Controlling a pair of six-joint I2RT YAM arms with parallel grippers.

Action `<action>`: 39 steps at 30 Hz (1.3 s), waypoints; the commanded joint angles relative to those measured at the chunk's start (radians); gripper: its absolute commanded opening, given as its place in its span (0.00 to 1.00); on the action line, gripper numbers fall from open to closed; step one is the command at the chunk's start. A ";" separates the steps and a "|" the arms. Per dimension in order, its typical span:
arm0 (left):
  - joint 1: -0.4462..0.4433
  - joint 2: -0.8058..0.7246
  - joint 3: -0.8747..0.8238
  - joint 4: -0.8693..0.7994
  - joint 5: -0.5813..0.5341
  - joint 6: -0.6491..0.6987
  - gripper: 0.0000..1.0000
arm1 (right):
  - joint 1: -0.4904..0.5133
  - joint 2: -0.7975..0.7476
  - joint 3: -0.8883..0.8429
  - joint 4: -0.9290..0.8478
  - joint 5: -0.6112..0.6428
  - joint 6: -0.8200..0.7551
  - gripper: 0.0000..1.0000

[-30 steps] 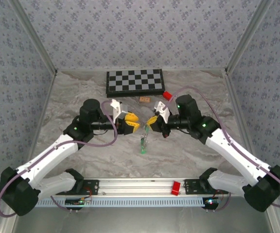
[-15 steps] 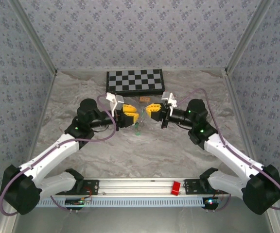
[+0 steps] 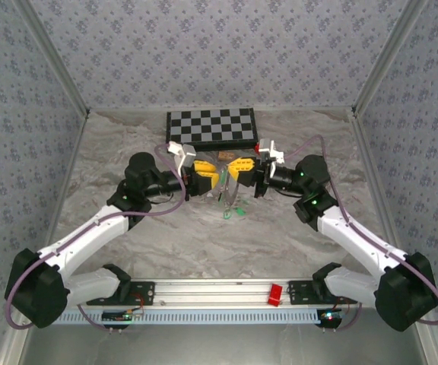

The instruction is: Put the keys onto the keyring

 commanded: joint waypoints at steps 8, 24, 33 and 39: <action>0.001 -0.025 0.037 0.080 0.059 -0.013 0.32 | 0.009 0.033 0.028 0.034 -0.057 0.021 0.00; -0.002 -0.029 0.051 0.066 0.095 0.009 0.26 | 0.018 0.045 0.044 0.001 -0.074 0.011 0.00; -0.014 -0.019 0.054 0.034 0.121 0.030 0.06 | 0.017 0.038 0.043 0.000 -0.063 0.007 0.00; -0.016 -0.016 0.049 0.004 0.121 0.043 0.04 | 0.012 0.026 0.039 0.003 -0.051 0.008 0.00</action>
